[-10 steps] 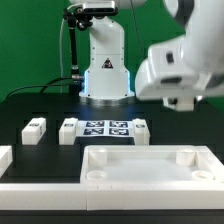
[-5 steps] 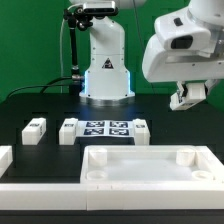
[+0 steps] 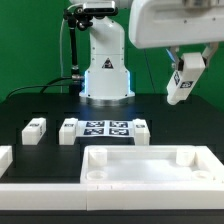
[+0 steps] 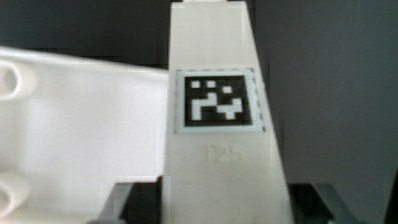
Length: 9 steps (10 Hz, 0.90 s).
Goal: Assemble desk
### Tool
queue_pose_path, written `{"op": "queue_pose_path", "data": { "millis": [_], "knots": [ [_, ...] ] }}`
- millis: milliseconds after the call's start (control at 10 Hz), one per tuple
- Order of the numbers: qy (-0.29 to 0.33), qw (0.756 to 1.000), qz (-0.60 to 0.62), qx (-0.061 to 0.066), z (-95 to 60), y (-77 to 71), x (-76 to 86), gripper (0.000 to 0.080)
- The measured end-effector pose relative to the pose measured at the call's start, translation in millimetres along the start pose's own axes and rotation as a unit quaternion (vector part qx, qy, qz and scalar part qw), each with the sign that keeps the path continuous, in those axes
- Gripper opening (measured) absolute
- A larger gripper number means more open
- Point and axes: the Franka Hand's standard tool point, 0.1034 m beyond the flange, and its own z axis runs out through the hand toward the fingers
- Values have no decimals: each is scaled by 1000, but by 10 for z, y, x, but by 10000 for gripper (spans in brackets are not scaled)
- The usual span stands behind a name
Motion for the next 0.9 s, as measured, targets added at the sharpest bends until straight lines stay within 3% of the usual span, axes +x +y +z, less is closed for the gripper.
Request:
{"op": "queue_pose_path", "data": {
  "millis": [400, 500, 600, 700, 900],
  "knots": [
    [141, 990, -3, -6, 67, -2, 79, 290],
    [178, 984, 0, -4, 220, -33, 67, 290],
    [188, 982, -5, -1, 230, 33, 124, 290],
    [242, 970, -17, -7, 58, 167, 326, 290],
    [299, 954, -19, -13, -64, 180, 471, 290]
  ]
}}
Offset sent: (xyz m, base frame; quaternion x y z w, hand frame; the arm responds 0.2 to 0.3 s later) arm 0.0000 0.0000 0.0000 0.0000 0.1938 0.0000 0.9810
